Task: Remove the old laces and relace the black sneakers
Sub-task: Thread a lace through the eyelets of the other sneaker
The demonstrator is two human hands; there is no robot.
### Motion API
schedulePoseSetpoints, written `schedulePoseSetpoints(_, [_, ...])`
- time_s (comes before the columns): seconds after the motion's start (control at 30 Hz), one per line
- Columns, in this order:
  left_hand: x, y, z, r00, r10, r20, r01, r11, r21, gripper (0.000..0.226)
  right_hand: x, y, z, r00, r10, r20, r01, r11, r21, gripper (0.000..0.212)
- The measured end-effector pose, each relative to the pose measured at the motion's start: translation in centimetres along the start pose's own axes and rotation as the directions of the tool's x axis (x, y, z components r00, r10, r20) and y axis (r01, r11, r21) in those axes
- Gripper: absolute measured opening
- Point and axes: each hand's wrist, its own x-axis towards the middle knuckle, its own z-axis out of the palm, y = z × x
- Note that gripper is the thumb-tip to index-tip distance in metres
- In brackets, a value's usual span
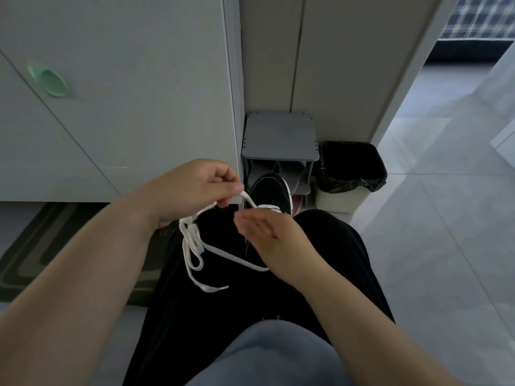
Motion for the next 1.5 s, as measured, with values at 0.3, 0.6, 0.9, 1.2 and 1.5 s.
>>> schedulePoseSetpoints(0.3, [0.1,3.4,-1.6,0.967,0.042,0.252,0.022,0.969,-0.246,0.035,1.1,-2.4,1.0,0.998,-0.069,0.011,0.057,0.904,0.424,0.021])
schedulePoseSetpoints(0.6, [2.0,-0.4,-0.2,0.961,-0.242,-0.132,0.009,0.505,-0.863,0.014,-1.9,1.2,-4.6,0.972,0.096,-0.216,-0.045,0.973,0.228,0.026])
schedulePoseSetpoints(0.9, [1.4,-6.2,0.2,0.823,-0.553,-0.130,-0.018,0.203,-0.979,0.020,-4.8,3.7,-8.1,0.903,0.162,-0.398,-0.109,0.982,0.151,0.035])
schedulePoseSetpoints(1.2, [-0.5,-9.7,-1.5,0.859,-0.384,-0.339,0.271,0.902,-0.337,0.008,-4.8,4.0,-8.2,0.863,0.220,-0.454,-0.062,0.939,0.338,0.036])
schedulePoseSetpoints(1.5, [0.3,-10.5,-1.8,0.945,-0.044,-0.323,0.162,0.923,0.349,0.021,-5.3,4.1,-8.5,0.886,0.277,-0.372,-0.185,0.946,0.265,0.017])
